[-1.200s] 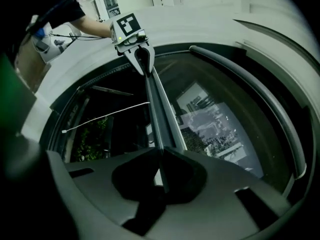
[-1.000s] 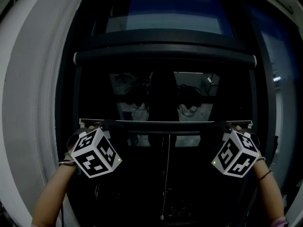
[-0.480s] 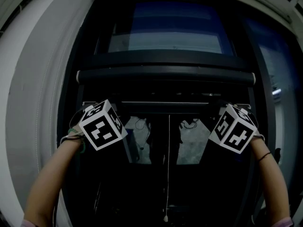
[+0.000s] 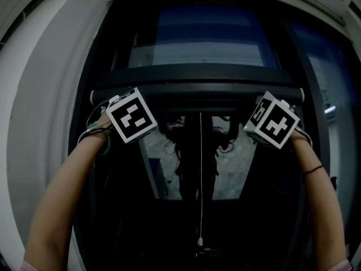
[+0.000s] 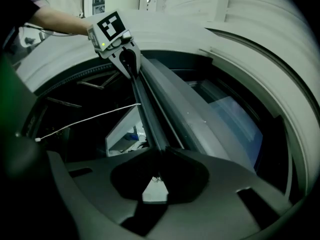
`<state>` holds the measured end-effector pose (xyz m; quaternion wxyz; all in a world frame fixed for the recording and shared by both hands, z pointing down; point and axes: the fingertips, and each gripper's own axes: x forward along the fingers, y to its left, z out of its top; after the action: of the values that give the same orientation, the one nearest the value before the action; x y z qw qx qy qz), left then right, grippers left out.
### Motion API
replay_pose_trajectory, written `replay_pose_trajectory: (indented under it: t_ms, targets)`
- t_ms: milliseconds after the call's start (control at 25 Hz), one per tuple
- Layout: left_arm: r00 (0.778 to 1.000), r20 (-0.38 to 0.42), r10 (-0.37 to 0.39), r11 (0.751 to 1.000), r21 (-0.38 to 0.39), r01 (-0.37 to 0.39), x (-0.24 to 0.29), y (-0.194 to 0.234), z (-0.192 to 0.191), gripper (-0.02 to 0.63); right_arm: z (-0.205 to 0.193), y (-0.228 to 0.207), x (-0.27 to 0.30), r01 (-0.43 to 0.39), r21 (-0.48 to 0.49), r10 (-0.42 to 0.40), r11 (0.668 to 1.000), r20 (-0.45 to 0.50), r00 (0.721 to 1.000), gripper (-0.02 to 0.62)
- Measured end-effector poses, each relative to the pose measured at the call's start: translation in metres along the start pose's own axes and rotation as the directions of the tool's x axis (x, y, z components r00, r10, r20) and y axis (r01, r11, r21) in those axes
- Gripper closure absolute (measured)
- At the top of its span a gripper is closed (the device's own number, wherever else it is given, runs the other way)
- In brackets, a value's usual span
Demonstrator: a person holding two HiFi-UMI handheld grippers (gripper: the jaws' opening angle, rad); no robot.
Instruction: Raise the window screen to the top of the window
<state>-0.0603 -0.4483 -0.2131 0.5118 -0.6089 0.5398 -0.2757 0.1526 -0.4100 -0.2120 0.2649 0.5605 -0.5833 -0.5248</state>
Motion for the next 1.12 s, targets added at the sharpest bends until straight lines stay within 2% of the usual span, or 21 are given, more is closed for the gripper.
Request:
replay_pose_trajectory:
  t_ms: [120, 240, 320, 400, 480, 560, 760, 840, 920, 1040, 1120]
  targets:
    - [0.999, 0.001, -0.034, 0.999, -0.003, 0.034, 0.001, -0.003, 0.001, 0.549, -0.001, -0.002, -0.001, -0.018, 0.046, 0.016, 0.999, 0.035, 0.999, 0.541]
    - [0.999, 0.04, -0.014, 0.999, -0.035, 0.016, 0.0, -0.004, 0.0, 0.549, 0.0, -0.001, -0.002, 0.026, 0.076, -0.031, 0.997, 0.058, 0.998, 0.537]
    - [0.993, 0.115, 0.021, 0.996, -0.087, -0.011, -0.005, -0.001, 0.004, 0.542, 0.002, 0.001, -0.003, 0.051, 0.119, -0.06, 0.992, 0.079, 0.995, 0.525]
    - [0.98, 0.185, 0.07, 0.987, -0.153, -0.042, -0.013, 0.002, 0.007, 0.518, 0.004, 0.005, -0.008, 0.055, 0.182, -0.076, 0.982, 0.108, 0.991, 0.48]
    - [0.971, 0.228, 0.069, 0.978, -0.206, -0.021, -0.021, -0.008, 0.006, 0.52, 0.008, 0.015, -0.018, 0.021, 0.26, -0.063, 0.965, 0.154, 0.986, 0.48]
    - [0.965, 0.263, 0.007, 0.969, -0.239, 0.058, -0.026, -0.029, 0.003, 0.52, 0.016, 0.032, -0.029, -0.038, 0.348, -0.048, 0.937, 0.234, 0.971, 0.48]
    - [0.94, 0.335, -0.055, 0.956, -0.253, 0.146, -0.044, -0.093, -0.003, 0.52, 0.025, 0.092, -0.055, -0.173, 0.47, -0.008, 0.866, 0.358, 0.934, 0.48]
    - [0.923, 0.378, -0.077, 0.937, -0.29, 0.197, -0.058, -0.123, -0.008, 0.52, 0.025, 0.122, -0.063, -0.22, 0.504, 0.014, 0.836, 0.38, 0.925, 0.48]
    - [0.899, 0.421, -0.12, 0.906, -0.323, 0.273, -0.074, -0.158, -0.014, 0.52, 0.022, 0.155, -0.072, -0.254, 0.533, 0.029, 0.807, 0.394, 0.919, 0.48]
    - [0.861, 0.475, -0.18, 0.854, -0.359, 0.376, -0.101, -0.208, -0.02, 0.52, 0.018, 0.197, -0.089, -0.277, 0.577, 0.022, 0.768, 0.41, 0.912, 0.48]
    - [0.844, 0.499, -0.199, 0.827, -0.376, 0.417, -0.119, -0.24, -0.027, 0.52, 0.015, 0.228, -0.105, -0.289, 0.604, 0.026, 0.742, 0.405, 0.914, 0.48]
